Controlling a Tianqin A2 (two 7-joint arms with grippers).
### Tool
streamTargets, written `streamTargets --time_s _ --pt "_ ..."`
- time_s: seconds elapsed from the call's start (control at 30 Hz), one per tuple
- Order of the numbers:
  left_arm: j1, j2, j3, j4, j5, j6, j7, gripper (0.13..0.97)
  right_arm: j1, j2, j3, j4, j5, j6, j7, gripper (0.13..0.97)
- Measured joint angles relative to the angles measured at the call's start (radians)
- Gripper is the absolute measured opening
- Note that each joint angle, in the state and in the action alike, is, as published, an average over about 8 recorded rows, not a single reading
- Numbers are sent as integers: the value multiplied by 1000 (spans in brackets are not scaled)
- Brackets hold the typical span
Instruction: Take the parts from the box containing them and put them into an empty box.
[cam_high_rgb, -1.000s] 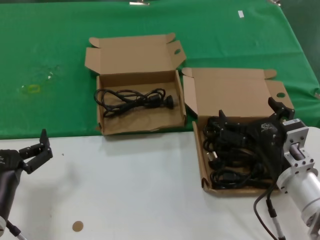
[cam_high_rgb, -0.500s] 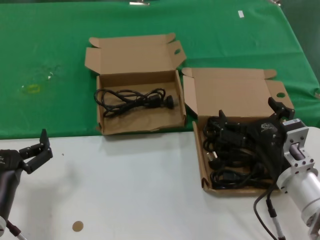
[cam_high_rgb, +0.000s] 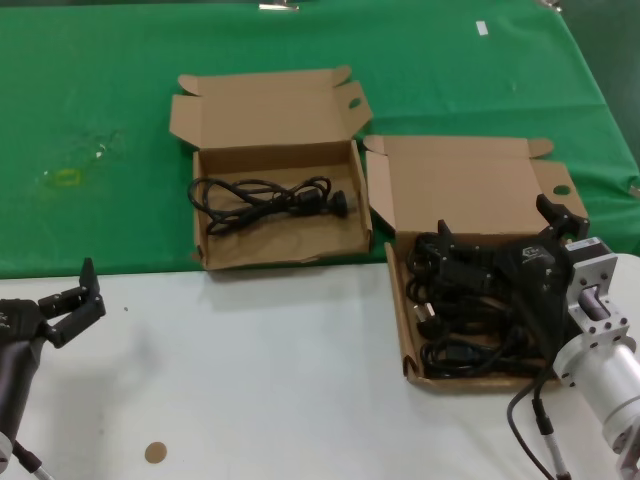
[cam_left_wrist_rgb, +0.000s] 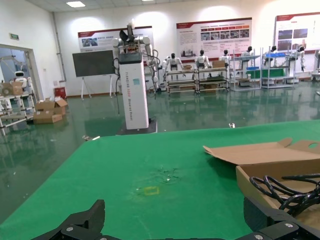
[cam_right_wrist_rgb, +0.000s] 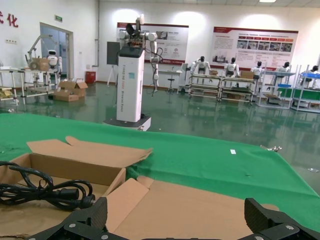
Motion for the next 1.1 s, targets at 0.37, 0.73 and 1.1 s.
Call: streamTargets --time_s 0.37,0.73,1.1 --pt "0 0 0 0 0 0 0 966 0 0 0 0 0 0 0 966" --pt "0 0 0 0 0 0 0 966 0 0 0 0 0 0 0 966" --pt "0 0 0 0 0 0 0 966 0 0 0 0 0 0 0 966"
